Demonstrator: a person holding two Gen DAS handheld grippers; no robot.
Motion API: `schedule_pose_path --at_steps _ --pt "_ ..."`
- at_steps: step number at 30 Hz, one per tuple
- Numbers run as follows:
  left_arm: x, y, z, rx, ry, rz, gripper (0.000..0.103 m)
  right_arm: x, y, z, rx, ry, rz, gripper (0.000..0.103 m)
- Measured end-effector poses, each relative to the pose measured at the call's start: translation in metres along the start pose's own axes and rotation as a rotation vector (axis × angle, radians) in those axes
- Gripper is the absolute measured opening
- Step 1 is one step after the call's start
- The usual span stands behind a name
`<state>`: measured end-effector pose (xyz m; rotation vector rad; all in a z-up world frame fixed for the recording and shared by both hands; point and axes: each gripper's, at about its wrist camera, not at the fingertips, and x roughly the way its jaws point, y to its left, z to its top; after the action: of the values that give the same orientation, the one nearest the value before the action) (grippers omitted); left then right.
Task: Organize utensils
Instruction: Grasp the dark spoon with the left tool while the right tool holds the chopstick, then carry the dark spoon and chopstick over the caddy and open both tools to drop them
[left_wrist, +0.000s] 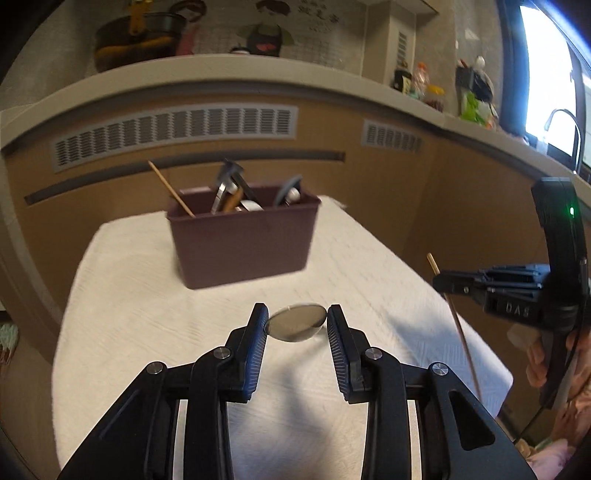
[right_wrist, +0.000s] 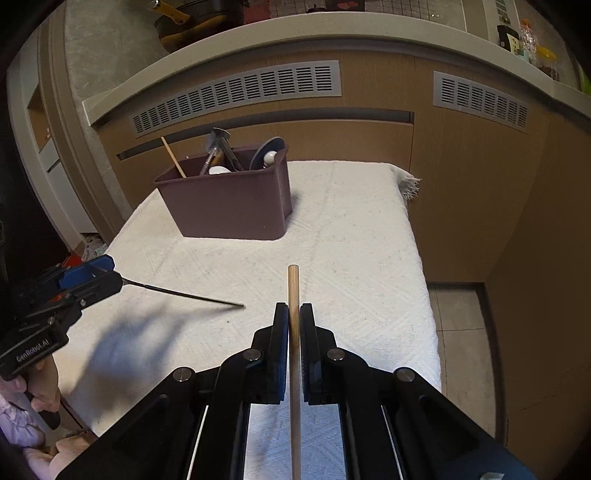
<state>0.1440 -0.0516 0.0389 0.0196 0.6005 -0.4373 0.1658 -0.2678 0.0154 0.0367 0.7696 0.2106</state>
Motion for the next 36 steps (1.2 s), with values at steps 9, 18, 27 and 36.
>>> schedule_pose_path --at_steps 9,18,27,36 --pt "-0.024 0.017 0.006 -0.013 -0.039 0.059 0.02 -0.017 0.037 0.015 -0.082 -0.058 0.051 0.004" --pt "-0.015 0.035 -0.008 -0.06 0.018 0.128 0.026 -0.014 0.054 0.016 -0.13 -0.058 0.052 0.004" --pt "0.001 0.072 -0.013 -0.175 0.072 0.126 0.028 0.004 0.052 0.016 -0.126 -0.021 0.059 0.004" --pt "0.011 0.05 0.005 -0.092 0.047 0.128 0.026 0.034 0.046 0.019 -0.116 0.038 0.042 0.005"
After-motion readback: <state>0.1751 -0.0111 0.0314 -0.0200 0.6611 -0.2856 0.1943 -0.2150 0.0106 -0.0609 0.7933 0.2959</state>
